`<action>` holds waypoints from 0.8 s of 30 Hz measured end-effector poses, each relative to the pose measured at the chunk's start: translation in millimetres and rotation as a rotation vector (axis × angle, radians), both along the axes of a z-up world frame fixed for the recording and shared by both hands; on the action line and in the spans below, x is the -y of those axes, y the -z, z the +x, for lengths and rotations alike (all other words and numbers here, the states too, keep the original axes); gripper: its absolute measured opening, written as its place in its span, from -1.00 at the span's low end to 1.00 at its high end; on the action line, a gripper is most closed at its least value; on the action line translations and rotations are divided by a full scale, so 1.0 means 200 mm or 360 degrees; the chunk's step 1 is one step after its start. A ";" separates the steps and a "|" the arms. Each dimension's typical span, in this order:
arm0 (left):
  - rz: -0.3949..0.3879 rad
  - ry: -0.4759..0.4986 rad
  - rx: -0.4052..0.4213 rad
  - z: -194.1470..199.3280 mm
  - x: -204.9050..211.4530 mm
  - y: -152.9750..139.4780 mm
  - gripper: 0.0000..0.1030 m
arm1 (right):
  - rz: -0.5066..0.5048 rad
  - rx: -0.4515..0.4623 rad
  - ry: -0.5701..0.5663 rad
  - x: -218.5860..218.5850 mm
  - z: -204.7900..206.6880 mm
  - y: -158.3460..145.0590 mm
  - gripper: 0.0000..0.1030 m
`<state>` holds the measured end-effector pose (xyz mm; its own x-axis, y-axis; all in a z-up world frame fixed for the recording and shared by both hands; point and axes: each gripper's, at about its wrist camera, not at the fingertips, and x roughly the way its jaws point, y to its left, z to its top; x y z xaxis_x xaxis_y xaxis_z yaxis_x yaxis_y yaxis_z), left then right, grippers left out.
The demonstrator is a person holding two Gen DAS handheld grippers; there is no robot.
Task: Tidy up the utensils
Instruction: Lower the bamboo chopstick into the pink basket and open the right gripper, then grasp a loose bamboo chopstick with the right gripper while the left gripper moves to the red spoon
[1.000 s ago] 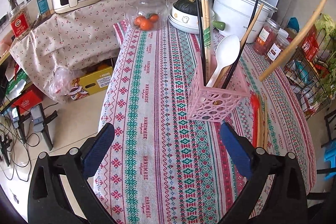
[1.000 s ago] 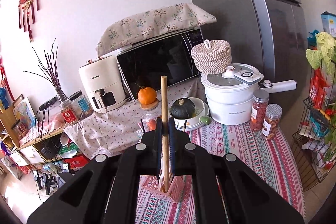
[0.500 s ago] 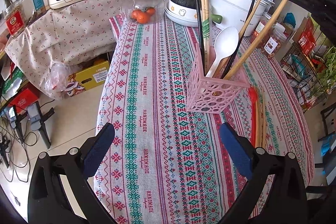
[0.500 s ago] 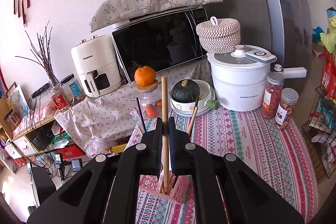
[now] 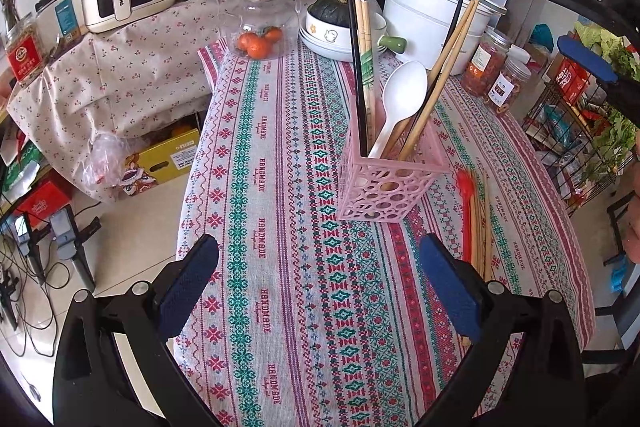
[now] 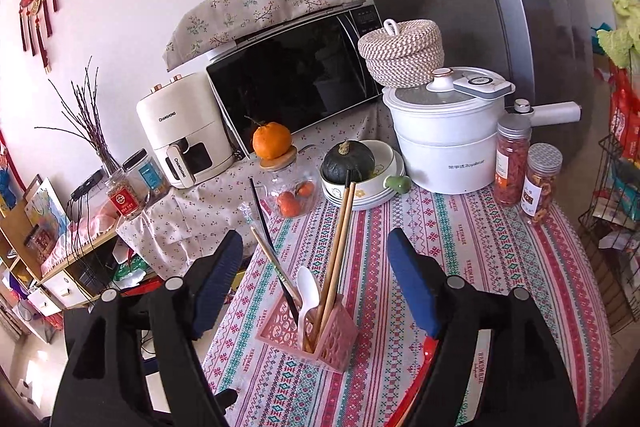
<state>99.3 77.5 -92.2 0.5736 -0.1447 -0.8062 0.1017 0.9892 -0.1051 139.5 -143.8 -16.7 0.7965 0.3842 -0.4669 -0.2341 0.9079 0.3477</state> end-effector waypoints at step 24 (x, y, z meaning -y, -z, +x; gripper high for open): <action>0.0078 0.0164 -0.0095 0.02 0.34 0.12 0.87 | -0.0536 -0.0642 0.0088 0.31 -0.05 0.61 0.76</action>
<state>103.3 10.3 -116.4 0.5086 -0.1599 -0.8461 0.1982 0.9780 -0.0657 129.0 -206.0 -139.6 0.5429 0.1227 -0.8308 -0.0906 0.9921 0.0873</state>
